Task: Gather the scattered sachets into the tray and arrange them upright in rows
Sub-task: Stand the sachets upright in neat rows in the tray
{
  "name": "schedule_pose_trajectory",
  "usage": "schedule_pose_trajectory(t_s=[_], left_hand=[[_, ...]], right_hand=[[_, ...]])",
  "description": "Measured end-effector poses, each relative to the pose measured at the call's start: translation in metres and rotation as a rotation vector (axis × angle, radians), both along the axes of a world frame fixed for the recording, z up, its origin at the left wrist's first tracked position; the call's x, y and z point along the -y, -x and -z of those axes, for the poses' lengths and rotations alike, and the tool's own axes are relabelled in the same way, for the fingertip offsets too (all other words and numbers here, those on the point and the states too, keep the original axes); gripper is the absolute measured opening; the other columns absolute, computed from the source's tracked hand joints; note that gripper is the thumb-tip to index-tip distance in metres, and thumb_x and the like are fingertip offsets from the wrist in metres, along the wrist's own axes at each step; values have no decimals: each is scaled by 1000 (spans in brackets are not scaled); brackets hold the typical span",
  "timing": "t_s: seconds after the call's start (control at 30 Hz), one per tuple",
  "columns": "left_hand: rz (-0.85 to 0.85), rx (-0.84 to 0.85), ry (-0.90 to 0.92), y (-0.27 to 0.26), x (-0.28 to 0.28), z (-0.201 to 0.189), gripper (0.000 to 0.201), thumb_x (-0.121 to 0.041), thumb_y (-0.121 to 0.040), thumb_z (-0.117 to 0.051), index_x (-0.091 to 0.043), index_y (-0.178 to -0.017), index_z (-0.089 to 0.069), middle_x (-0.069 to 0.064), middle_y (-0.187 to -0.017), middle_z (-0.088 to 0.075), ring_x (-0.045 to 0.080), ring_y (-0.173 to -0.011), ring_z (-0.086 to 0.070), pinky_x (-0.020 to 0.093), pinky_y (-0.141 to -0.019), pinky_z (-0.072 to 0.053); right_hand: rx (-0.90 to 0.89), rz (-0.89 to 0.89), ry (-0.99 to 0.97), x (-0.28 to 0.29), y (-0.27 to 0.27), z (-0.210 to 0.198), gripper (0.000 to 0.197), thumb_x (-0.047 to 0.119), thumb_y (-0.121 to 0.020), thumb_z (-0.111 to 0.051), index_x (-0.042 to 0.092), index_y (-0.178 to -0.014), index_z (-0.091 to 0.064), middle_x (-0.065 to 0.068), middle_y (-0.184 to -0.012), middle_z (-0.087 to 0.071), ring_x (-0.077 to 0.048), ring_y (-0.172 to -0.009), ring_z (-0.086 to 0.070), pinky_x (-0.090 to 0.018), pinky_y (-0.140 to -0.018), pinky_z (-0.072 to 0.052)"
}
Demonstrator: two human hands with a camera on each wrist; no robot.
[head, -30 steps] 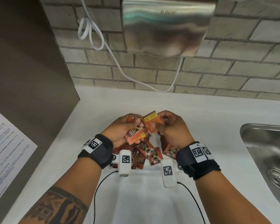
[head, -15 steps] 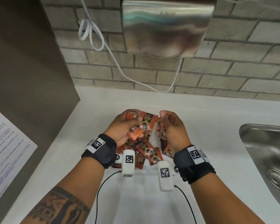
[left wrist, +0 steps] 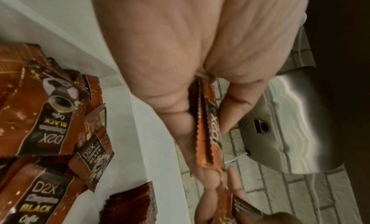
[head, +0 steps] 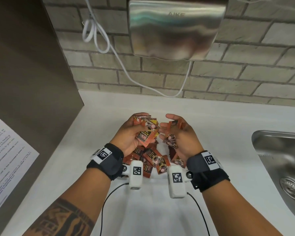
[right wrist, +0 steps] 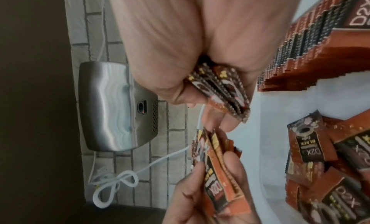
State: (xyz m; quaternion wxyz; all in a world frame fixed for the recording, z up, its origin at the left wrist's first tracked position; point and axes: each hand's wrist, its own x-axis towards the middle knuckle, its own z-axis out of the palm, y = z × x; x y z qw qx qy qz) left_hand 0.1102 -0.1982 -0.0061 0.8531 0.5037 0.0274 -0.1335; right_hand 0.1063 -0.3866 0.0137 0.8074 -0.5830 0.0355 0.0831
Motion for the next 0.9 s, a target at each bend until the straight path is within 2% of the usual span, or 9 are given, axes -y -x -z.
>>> schedule_pose_trajectory(t_s=[0.1, 0.13, 0.2, 0.27, 0.37, 0.47, 0.6, 0.73, 0.9], left_hand=[[43, 72, -129, 0, 1, 2, 61, 2, -80, -73, -4, -136, -51, 28, -129, -63, 46, -117, -62, 65, -94, -51], [65, 92, -155, 0, 3, 2, 61, 3, -80, -76, -4, -136, -51, 29, -129, -62, 47, -119, -61, 65, -95, -51], [59, 112, -182, 1, 5, 0, 61, 1, -78, -79, -2, -133, -52, 30, -127, -63, 42, -114, -65, 55, -89, -57], [20, 126, -192, 3, 5, -3, 61, -2, -74, -80, -2, -129, -55, 28, -124, -65, 37, -109, -68, 47, -84, -60], [-35, 139, -198, 2, 4, -6, 56, -2, -76, -79, -2, -127, -57, 25, -121, -68, 37, -108, -69, 50, -84, -60], [-103, 129, -165, 0, 5, -6, 52, -9, -80, -77, 1, -127, -57, 28, -121, -67, 45, -110, -67, 58, -84, -59], [-140, 94, -139, -2, 7, -7, 46, -13, -90, -69, 4, -129, -54, 30, -125, -65, 45, -110, -66, 59, -84, -58], [-154, 76, -110, -2, 2, -8, 25, -8, -99, -59, -3, -124, -59, 19, -119, -70, 32, -105, -70, 51, -76, -62], [-88, 72, -63, 1, 1, -7, 24, -4, -101, -53, -5, -126, -54, 18, -122, -68, 30, -103, -70, 41, -72, -62]], right_hand=[[102, -3, 236, -3, 0, 0, 30, 0, -89, -68, 8, -117, -61, -8, -85, -69, -23, -71, -62, -35, -62, -51], [131, -23, 318, -4, 0, 0, 32, 7, -86, -75, 12, -115, -63, -9, -86, -69, -23, -69, -63, -37, -63, -53], [148, -33, 385, -4, 0, 1, 34, 10, -82, -81, 16, -112, -66, -12, -88, -67, -23, -67, -65, -37, -66, -56], [137, -23, 344, -3, 0, 1, 36, 4, -82, -79, 11, -114, -65, -9, -82, -66, -22, -62, -62, -34, -62, -54], [103, -39, 308, -2, 1, 2, 41, 0, -81, -79, 8, -117, -62, -1, -72, -67, -20, -60, -62, -28, -59, -54], [73, -90, 364, -1, 2, 4, 45, 4, -78, -82, 17, -116, -62, -1, -76, -70, -22, -62, -65, -35, -64, -54], [49, -132, 333, -2, 4, 4, 47, -2, -79, -79, 15, -119, -59, -9, -85, -71, -26, -61, -60, -39, -65, -52], [72, -108, 327, 1, 4, 6, 48, -4, -80, -76, 23, -119, -65, -7, -78, -68, -26, -64, -65, -38, -68, -55], [39, -56, 220, -1, 3, 6, 47, -9, -81, -72, 17, -120, -65, -18, -88, -68, -24, -67, -65, -33, -66, -56]])
